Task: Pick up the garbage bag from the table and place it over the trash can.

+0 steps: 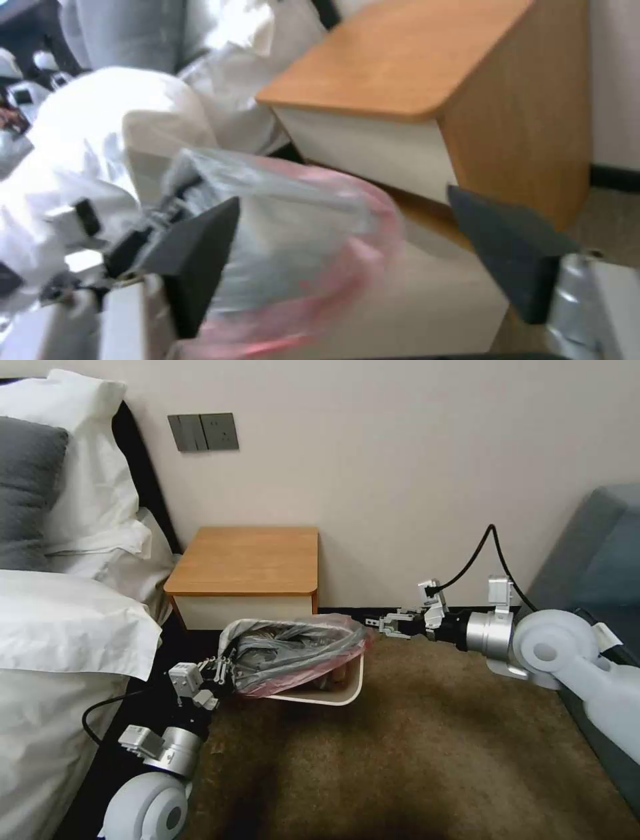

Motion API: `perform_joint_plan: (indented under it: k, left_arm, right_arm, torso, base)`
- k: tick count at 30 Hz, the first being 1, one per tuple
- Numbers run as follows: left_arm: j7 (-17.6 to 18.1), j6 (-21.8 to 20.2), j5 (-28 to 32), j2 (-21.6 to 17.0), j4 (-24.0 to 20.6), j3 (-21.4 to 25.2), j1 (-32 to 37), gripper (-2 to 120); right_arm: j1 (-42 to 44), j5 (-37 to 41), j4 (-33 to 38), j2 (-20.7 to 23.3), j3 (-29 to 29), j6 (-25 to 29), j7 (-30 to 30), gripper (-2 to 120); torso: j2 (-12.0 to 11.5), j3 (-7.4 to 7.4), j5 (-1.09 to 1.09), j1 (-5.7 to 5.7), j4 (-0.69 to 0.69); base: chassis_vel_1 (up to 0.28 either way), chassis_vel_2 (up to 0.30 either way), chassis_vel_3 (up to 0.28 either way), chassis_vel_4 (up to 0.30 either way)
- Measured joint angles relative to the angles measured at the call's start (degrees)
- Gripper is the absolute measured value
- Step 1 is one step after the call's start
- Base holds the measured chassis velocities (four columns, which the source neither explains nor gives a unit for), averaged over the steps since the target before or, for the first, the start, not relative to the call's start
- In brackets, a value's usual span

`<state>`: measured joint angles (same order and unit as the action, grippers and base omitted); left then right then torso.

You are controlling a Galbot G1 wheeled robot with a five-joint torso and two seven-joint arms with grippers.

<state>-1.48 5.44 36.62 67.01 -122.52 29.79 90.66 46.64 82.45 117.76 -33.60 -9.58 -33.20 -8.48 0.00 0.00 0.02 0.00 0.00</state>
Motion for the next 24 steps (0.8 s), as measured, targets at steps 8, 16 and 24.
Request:
perform_joint_plan:
  k: [8,16,24]
  left_arm:
    - [2.5,-0.5,-1.0,0.2,-0.4,0.1,-0.8,8]
    - [2.8,-0.9,-1.6,0.4,-0.8,-0.2,-1.4,8]
    - [3.1,-1.2,-1.6,0.4,-1.3,-0.4,-1.7,8]
  right_arm:
    - [4.7,23.6,15.1,-2.4,-8.3,0.4,23.5,100]
    - [4.8,46.6,24.6,-8.6,-5.1,6.2,45.3,100]
    - [5.9,48.6,25.7,-15.5,-1.0,13.6,53.9,100]
  torso:
    - [0.0,0.00,-0.03,0.00,-0.01]
    - [0.0,0.00,-0.02,0.00,-0.01]
    - [0.0,0.00,-0.02,0.00,0.00]
  base:
    - [0.000,0.000,0.000,0.000]
    - [0.000,0.000,0.000,0.000]
    - [0.000,0.000,0.000,0.000]
